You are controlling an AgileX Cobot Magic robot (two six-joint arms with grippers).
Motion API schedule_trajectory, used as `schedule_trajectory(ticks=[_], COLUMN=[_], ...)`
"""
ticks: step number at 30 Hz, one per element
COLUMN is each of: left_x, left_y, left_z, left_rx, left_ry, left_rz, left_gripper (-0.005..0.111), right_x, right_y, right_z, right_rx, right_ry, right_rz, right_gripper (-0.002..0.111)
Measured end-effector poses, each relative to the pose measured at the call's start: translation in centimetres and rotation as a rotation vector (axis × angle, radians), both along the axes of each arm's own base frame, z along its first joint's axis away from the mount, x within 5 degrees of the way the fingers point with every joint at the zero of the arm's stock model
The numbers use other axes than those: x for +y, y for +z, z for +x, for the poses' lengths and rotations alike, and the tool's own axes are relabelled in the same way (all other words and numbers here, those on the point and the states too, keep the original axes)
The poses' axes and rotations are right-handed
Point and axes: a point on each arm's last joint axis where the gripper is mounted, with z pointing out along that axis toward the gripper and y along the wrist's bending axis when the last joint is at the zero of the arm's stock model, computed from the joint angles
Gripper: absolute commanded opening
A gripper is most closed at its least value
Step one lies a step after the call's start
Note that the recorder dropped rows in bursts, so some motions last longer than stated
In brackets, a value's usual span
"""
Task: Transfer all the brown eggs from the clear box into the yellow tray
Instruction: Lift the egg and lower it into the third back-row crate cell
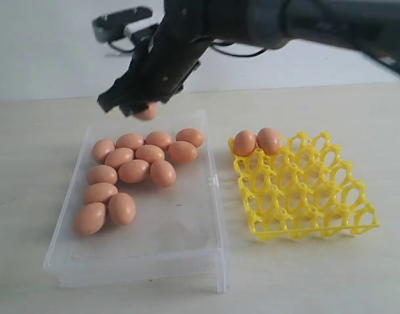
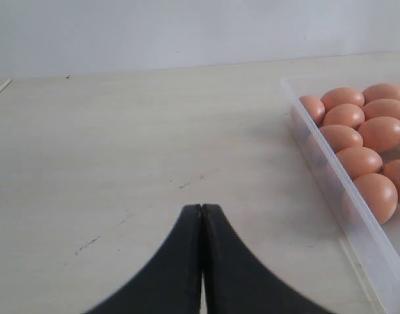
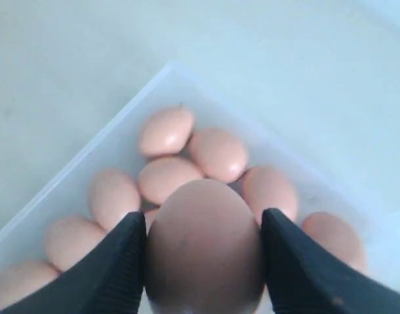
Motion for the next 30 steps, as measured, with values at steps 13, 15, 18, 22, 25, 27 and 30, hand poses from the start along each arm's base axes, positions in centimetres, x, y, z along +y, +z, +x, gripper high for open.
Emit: schedule_trajectory(ticks=[13,15,18,22,25,27,30], left_x=[0.0,0.0,0.0,0.0,0.0,0.0,0.0], left_y=[0.0,0.0,0.0,0.0,0.0,0.0,0.0], left_z=[0.0,0.0,0.0,0.0,0.0,0.0,0.0], left_rx=[0.0,0.0,0.0,0.0,0.0,0.0,0.0], left_ry=[0.0,0.0,0.0,0.0,0.0,0.0,0.0], left_rz=[0.0,0.0,0.0,0.0,0.0,0.0,0.0], left_gripper=[0.0,0.0,0.0,0.0,0.0,0.0,0.0], right_x=[-16.8,-18.6,-20.6,-22.4,-23.4,-23.7,-23.7], right_y=[-1.2,-2.6,-4.4,-6.4,-8.2,-9.1,-10.4], right_z=[-2.4,-2.5,-2.8,-2.4,-1.8,-1.4,-0.9], right_rx=[-0.281,-0.305,-0.332,-0.356,-0.354,-0.353,-0.365], right_ry=[-0.349,-0.396,-0.456,-0.517,-0.542,-0.55,-0.543], right_rz=[0.119,0.121,0.128,0.145,0.171,0.198,0.228], right_gripper=[0.0,0.0,0.0,0.0,0.0,0.0,0.0])
